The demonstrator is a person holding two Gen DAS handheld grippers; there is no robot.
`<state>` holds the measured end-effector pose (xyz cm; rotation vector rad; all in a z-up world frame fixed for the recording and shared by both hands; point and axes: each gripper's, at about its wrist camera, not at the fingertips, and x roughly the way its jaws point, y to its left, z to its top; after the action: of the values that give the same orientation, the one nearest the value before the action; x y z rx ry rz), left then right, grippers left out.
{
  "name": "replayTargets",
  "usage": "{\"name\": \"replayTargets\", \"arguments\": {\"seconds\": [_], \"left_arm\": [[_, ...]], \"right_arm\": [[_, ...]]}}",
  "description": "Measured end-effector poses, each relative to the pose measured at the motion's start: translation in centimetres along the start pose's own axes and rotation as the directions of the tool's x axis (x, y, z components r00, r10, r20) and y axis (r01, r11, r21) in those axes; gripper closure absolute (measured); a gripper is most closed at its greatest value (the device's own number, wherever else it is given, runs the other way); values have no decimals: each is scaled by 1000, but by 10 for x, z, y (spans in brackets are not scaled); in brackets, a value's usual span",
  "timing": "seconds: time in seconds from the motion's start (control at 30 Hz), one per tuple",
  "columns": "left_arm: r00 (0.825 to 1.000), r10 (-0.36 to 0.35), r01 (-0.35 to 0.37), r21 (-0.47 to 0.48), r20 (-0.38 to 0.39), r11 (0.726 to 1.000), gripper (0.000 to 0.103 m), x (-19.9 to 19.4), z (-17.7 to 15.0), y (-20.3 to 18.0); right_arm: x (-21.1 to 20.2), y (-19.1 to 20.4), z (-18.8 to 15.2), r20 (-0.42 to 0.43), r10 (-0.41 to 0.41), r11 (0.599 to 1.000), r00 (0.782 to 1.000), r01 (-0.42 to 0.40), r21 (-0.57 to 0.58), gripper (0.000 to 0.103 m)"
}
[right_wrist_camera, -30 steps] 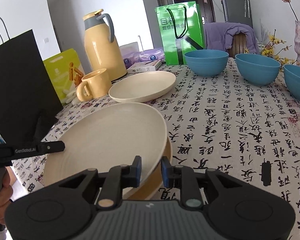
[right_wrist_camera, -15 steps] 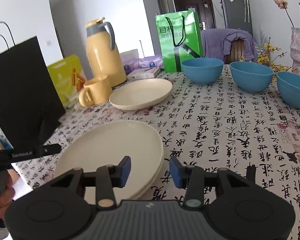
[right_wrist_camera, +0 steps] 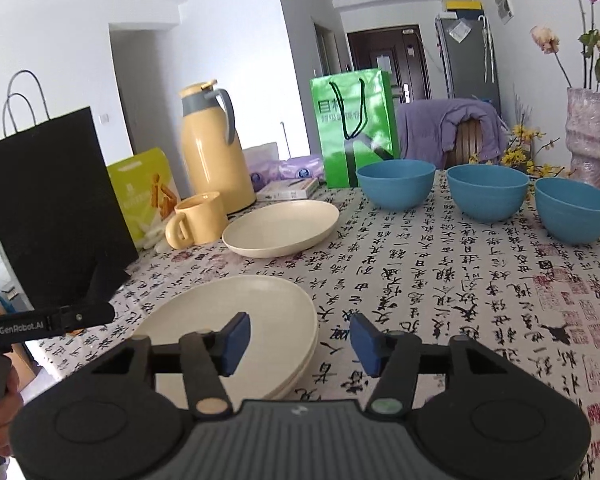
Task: Organize plates and bowls
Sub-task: 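Move both grippers to the rim of the cream plate beside the yellow mug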
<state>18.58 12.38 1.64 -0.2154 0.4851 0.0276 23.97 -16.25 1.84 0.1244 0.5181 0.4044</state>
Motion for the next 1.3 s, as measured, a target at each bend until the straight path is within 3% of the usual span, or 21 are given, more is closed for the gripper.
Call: {"name": "replayTargets", "arguments": {"seconds": [0.23, 0.4, 0.6, 0.8, 0.93, 1.0, 1.13, 1.3], "left_arm": [[999, -8, 4, 65, 50, 998, 15, -33, -15, -11], [997, -1, -4, 79, 73, 997, 11, -37, -7, -17], [999, 23, -28, 113, 46, 993, 11, -3, 17, -20], [1000, -4, 5, 154, -8, 988, 11, 60, 70, -14], [999, 24, -16, 207, -33, 978, 16, 113, 107, -14], [998, 17, -2, 214, -64, 977, 24, 146, 122, -12], [984, 82, -48, 210, -158, 976, 54, 214, 139, -6], [964, 134, -99, 158, -230, 982, 65, 276, 146, 6]], "right_arm": [[-27, 6, -24, 9, -23, 1000, 1000, 23, 0, 36], [-33, 6, -22, 30, -36, 999, 999, 36, 12, 31], [-7, 2, 3, 31, -21, 1000, 999, 21, 4, 31], [52, -16, 51, -20, 36, 999, 999, -36, 20, 31], [109, -35, 94, -87, 94, 993, 992, -88, 74, 31], [142, -45, 113, -119, 112, 989, 987, -100, 105, 33], [210, -58, 138, -176, 99, 987, 979, -73, 146, 50], [277, -62, 151, -245, 81, 990, 966, -49, 136, 67]]}}
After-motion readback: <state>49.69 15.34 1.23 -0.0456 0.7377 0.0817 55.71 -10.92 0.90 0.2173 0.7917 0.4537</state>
